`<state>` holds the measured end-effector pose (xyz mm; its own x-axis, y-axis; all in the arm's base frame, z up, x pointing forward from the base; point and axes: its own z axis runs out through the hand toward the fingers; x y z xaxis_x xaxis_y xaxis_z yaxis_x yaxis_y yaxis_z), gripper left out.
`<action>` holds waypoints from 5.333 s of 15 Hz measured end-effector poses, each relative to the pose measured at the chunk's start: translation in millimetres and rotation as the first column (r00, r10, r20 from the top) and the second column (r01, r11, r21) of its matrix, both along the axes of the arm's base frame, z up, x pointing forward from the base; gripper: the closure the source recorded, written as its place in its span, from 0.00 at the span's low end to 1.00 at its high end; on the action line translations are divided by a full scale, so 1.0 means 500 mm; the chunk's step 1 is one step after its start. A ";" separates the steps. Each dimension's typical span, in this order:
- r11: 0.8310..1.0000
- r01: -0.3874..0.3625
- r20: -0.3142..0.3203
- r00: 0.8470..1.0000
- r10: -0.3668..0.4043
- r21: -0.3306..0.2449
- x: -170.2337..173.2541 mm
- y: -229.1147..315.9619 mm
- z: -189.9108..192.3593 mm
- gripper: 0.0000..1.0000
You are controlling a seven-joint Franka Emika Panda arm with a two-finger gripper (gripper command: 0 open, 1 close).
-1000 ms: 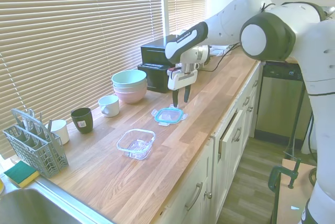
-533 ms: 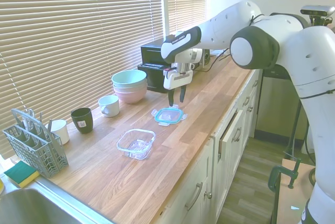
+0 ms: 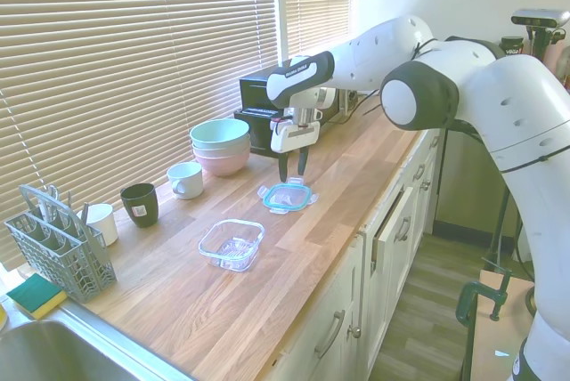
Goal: Cover the lid of the food container
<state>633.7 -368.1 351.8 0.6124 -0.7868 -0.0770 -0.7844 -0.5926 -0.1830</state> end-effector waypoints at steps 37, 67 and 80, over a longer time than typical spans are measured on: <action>0.998 -0.016 -0.061 0.998 0.019 0.063 0.015 0.033 -0.055 1.00; 0.999 -0.019 -0.012 1.000 0.020 0.025 -0.084 0.150 0.178 1.00; 0.998 -0.018 -0.011 1.000 0.018 -0.063 -0.122 0.361 0.345 1.00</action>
<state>572.4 -187.4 524.4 0.6258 -0.7792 -0.0343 -0.7753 -0.6166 -0.1367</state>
